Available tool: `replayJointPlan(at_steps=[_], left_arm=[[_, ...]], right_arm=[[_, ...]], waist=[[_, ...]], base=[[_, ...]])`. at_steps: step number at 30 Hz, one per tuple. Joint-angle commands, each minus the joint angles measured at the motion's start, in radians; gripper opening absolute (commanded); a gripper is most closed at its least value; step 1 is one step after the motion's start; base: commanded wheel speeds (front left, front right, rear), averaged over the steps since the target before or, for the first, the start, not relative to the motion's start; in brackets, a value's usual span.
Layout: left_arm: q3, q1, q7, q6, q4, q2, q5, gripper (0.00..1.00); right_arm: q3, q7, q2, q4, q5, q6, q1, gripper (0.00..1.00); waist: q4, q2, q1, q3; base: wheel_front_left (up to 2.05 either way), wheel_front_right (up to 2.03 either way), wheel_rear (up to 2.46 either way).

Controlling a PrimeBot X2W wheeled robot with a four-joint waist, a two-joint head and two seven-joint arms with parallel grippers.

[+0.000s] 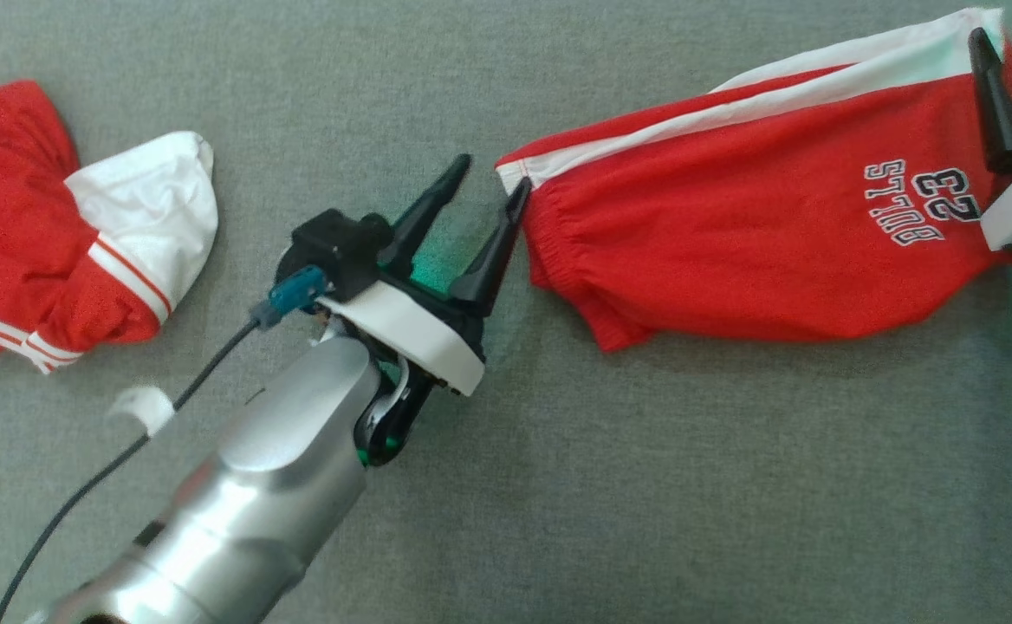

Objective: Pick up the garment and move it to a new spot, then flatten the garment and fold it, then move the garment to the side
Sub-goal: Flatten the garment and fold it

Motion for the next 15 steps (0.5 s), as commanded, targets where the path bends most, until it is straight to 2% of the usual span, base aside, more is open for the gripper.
replayJointPlan(at_steps=[1,4,5,11,15], left_arm=[[0.05,0.017,-0.017,0.03,-0.031,0.024,0.034,1.0],[0.139,0.081,-0.019,0.098,-0.118,0.027,0.116,1.0],[0.139,0.081,-0.019,0.098,-0.118,0.027,0.116,1.0],[0.343,0.295,-0.02,0.223,-0.362,-0.011,0.343,1.0],[0.438,0.43,-0.02,0.251,-0.487,-0.05,0.456,1.0]], right_arm=[[0.006,-0.009,-0.02,-0.029,0.033,0.007,0.025,1.0],[0.012,0.019,-0.031,-0.027,0.076,0.007,0.06,1.0],[0.012,0.019,-0.031,-0.027,0.076,0.007,0.06,1.0],[0.016,0.073,-0.045,0.028,0.142,0.007,0.117,1.0],[0.004,0.102,-0.053,0.122,0.155,0.007,0.136,1.0]], waist=[[-0.01,0.0,0.0001,-0.021],[-0.013,0.0,0.0001,-0.042],[-0.013,0.0,0.0001,-0.042],[0.019,0.0,0.0001,-0.08],[0.06,0.0,0.0001,-0.097]], base=[[0.0,0.0,0.0],[0.0,0.0,0.0],[0.0,0.0,0.0],[0.0,0.0,0.0],[0.0,0.0,0.0]])
